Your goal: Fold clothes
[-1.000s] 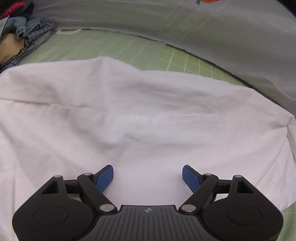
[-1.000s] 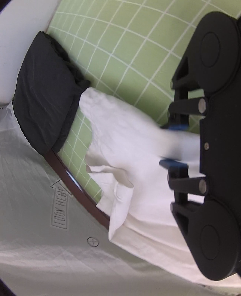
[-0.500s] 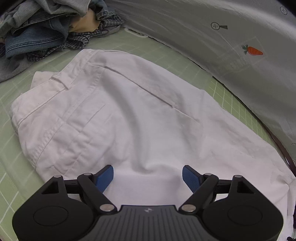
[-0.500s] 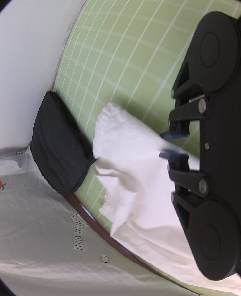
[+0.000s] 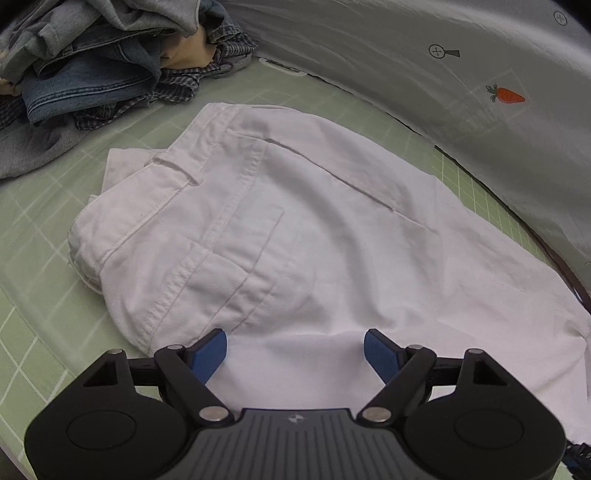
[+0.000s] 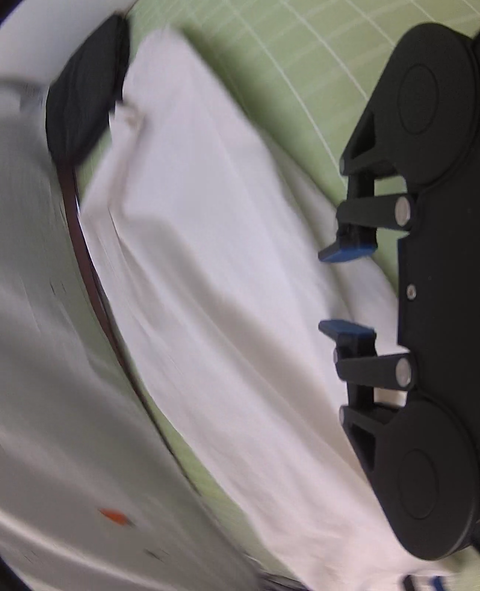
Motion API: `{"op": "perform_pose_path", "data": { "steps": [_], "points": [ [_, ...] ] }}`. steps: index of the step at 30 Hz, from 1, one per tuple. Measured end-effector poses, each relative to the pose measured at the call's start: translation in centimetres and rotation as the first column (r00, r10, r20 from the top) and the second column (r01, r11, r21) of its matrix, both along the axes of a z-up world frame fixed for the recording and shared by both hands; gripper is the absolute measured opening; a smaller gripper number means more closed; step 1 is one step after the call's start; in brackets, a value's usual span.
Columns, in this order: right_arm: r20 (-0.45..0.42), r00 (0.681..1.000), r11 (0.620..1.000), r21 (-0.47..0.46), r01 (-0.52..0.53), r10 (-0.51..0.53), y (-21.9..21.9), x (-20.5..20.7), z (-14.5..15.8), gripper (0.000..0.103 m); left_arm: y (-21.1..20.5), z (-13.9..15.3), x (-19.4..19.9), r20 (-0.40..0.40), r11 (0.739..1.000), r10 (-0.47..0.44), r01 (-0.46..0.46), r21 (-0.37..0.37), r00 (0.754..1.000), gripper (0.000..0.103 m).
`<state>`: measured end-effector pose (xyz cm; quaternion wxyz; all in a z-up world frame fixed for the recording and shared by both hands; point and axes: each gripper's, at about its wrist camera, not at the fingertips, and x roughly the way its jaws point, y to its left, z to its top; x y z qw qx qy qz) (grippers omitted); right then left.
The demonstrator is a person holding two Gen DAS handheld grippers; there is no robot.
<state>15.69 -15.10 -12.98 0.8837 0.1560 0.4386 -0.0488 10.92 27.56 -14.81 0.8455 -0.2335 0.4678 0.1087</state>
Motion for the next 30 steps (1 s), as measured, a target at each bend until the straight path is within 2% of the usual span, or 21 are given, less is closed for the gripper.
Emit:
{"op": "perform_pose_path", "data": {
  "steps": [1, 3, 6, 9, 13, 17, 21, 24, 30],
  "points": [
    [-0.007, 0.999, 0.999, -0.009, -0.035, 0.035, 1.3, -0.1, -0.2, 0.026, 0.6, 0.0, -0.1, 0.000, 1.000, -0.003, 0.003, -0.005, 1.000, 0.082],
    [-0.019, 0.996, 0.996, -0.030, -0.085, 0.084, 3.5, -0.1, -0.2, 0.025, 1.7, -0.1, -0.4, -0.018, 0.999, -0.002, 0.003, 0.042, 1.000, 0.082],
    [-0.021, 0.995, 0.995, -0.039, -0.095, 0.095, 5.6, 0.3, -0.4, 0.024, 3.9, -0.3, -0.8, -0.019, 1.000, -0.010, 0.011, 0.018, 1.000, 0.082],
    [-0.012, 0.997, 0.996, -0.035, -0.082, 0.082, 7.2, 1.1, -0.4, 0.024, 5.5, -0.3, -1.0, -0.035, 0.997, -0.033, 0.036, 0.066, 0.999, 0.082],
    [0.011, 0.994, 0.994, -0.007, -0.105, 0.105, 9.5, 2.4, -0.4, 0.024, 7.4, -0.4, -0.8, -0.014, 0.998, -0.065, 0.065, 0.015, 0.998, 0.082],
    [-0.006, 0.986, 0.986, 0.015, -0.165, 0.165, 11.9, 3.4, -0.9, 0.025, 7.3, -0.5, 0.0, -0.020, 0.993, -0.117, 0.117, 0.027, 0.993, 0.082],
    [-0.027, 0.975, 0.975, -0.012, -0.221, 0.220, 13.2, 1.8, -1.0, 0.029, 7.1, -0.7, -0.1, -0.022, 0.990, -0.136, 0.137, 0.033, 0.990, 0.083],
    [-0.030, 0.973, 0.973, 0.010, -0.230, 0.231, 13.3, -0.3, -1.0, 0.029, 7.1, -0.8, -0.5, -0.017, 0.991, -0.131, 0.131, 0.027, 0.991, 0.083],
    [-0.045, 0.966, 0.966, -0.030, -0.257, 0.256, 13.6, -2.7, -0.6, 0.028, 6.7, -0.9, -1.3, -0.028, 0.989, -0.147, 0.148, 0.024, 0.989, 0.083]
  ]
}}
